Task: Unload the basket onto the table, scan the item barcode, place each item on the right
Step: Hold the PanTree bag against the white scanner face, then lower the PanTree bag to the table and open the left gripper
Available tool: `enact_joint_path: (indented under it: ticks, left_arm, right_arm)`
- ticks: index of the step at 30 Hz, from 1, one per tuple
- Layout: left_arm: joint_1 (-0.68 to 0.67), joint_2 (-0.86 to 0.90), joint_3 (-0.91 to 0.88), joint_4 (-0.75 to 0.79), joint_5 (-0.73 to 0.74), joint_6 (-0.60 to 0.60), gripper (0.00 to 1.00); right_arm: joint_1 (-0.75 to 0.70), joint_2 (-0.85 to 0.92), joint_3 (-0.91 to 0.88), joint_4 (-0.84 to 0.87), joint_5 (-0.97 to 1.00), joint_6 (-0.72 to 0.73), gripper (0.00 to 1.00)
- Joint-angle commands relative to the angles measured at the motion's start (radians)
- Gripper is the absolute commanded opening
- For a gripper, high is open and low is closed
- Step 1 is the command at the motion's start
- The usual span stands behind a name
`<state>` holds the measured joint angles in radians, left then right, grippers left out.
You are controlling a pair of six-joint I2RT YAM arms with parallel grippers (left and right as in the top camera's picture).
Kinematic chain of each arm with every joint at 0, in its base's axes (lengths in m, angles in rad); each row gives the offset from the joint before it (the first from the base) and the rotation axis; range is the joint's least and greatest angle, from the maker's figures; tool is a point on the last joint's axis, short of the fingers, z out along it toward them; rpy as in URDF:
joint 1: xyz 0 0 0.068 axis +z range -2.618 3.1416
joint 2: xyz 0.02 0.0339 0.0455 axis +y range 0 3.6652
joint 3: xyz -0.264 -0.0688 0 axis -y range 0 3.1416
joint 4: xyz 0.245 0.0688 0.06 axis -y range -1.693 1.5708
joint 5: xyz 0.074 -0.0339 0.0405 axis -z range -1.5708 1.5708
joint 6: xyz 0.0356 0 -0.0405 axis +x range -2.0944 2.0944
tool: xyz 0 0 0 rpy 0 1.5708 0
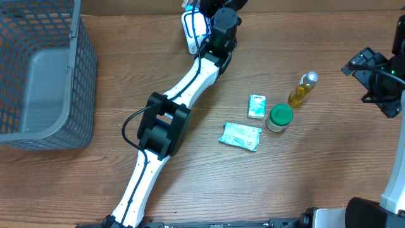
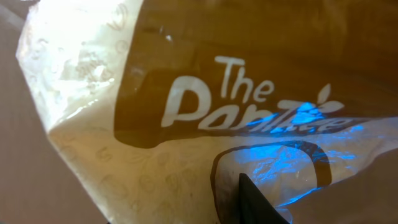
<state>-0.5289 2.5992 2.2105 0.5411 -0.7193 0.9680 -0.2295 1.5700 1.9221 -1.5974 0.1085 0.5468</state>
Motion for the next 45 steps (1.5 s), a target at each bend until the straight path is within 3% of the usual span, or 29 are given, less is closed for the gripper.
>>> enact_joint_path:
  ticks: [1, 7, 12, 14, 21, 25, 30, 35, 38, 41, 45]
  left_arm:
    - [0.014, 0.06, 0.01, 0.006, 0.032, -0.022, 0.04]
    - [0.019, 0.072, 0.01, 0.018, 0.0, -0.105, 0.04]
    - [0.016, 0.064, 0.01, 0.175, -0.08, -0.115, 0.04]
    - [0.01, 0.046, 0.01, 0.144, -0.109, -0.132, 0.04]
    - [-0.011, -0.107, 0.01, -0.23, -0.118, -0.354, 0.04]
    - [-0.036, -0.226, 0.01, -0.52, -0.121, -0.467, 0.04]
    - [-0.082, -0.365, 0.01, -1.031, -0.082, -0.799, 0.04]
    - [-0.113, -0.427, 0.01, -1.538, 0.312, -1.136, 0.05]
    - [-0.113, -0.417, -0.001, -1.725, 0.54, -1.289, 0.11]
    - [-0.113, -0.411, -0.064, -1.812, 0.674, -1.325, 0.12]
    - [-0.115, -0.411, -0.169, -1.847, 0.716, -1.339, 0.09]
  right_arm:
    - [-0.004, -0.008, 0.003, 0.002, 0.003, 0.003, 1.0]
    - [-0.004, -0.008, 0.003, 0.002, 0.003, 0.003, 1.0]
    - [-0.004, -0.008, 0.003, 0.002, 0.003, 0.003, 1.0]
    - [-0.004, -0.008, 0.003, 0.002, 0.003, 0.003, 1.0]
    - [-0.004, -0.008, 0.003, 0.002, 0.003, 0.003, 1.0]
    - [-0.004, -0.008, 0.003, 0.002, 0.003, 0.003, 1.0]
    - [-0.004, -0.008, 0.003, 0.002, 0.003, 0.003, 1.0]
    - [-0.004, -0.008, 0.003, 0.002, 0.003, 0.003, 1.0]
    - [-0.004, -0.008, 0.003, 0.002, 0.003, 0.003, 1.0]
    - [-0.004, -0.008, 0.003, 0.002, 0.003, 0.003, 1.0]
    - [-0.004, -0.008, 0.003, 0.002, 0.003, 0.003, 1.0]
